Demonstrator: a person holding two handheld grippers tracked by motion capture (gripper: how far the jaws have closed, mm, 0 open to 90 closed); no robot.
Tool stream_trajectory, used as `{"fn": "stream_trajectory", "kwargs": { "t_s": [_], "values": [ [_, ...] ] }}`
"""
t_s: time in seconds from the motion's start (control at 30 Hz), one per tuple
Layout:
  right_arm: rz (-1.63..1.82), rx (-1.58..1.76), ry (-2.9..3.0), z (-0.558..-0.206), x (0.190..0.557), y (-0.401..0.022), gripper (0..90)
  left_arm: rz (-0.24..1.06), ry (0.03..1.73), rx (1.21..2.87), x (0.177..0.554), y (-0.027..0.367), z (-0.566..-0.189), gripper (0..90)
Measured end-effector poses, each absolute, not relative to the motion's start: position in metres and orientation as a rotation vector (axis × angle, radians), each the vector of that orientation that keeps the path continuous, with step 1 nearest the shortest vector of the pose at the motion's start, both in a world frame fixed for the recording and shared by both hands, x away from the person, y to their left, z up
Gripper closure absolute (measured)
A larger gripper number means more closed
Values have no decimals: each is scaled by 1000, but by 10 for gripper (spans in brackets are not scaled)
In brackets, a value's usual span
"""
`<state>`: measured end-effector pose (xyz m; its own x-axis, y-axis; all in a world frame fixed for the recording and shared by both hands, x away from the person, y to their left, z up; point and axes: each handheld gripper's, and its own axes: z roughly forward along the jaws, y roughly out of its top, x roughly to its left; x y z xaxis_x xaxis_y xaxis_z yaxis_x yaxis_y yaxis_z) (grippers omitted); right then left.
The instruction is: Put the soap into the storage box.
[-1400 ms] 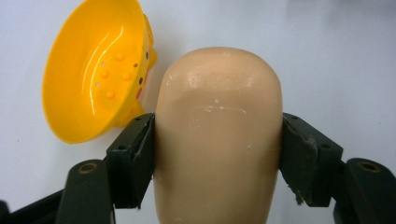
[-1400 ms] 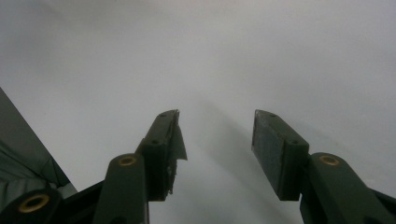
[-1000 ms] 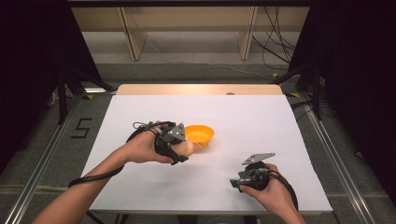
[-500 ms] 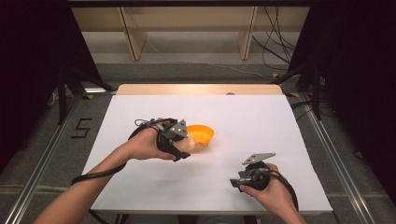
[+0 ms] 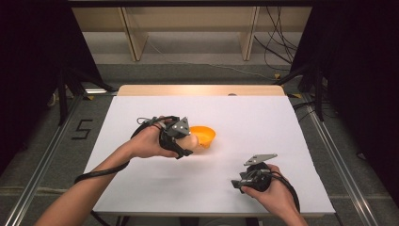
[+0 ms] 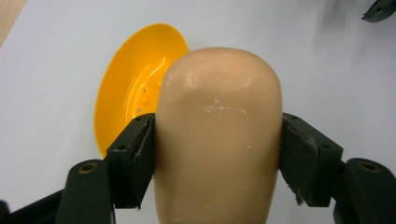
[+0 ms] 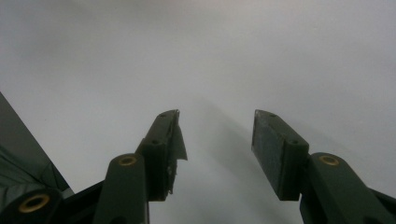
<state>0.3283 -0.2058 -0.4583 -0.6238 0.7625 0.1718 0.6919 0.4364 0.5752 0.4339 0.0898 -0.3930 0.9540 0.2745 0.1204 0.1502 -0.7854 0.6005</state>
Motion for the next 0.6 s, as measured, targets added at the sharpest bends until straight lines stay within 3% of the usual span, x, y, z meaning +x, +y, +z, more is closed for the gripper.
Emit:
{"fn": "stream_trajectory", "kwargs": {
  "t_s": [0.6],
  "values": [
    [945, 1307, 2561, -458, 328, -207, 518, 268, 317, 2443, 447, 84, -393, 324]
  ]
}}
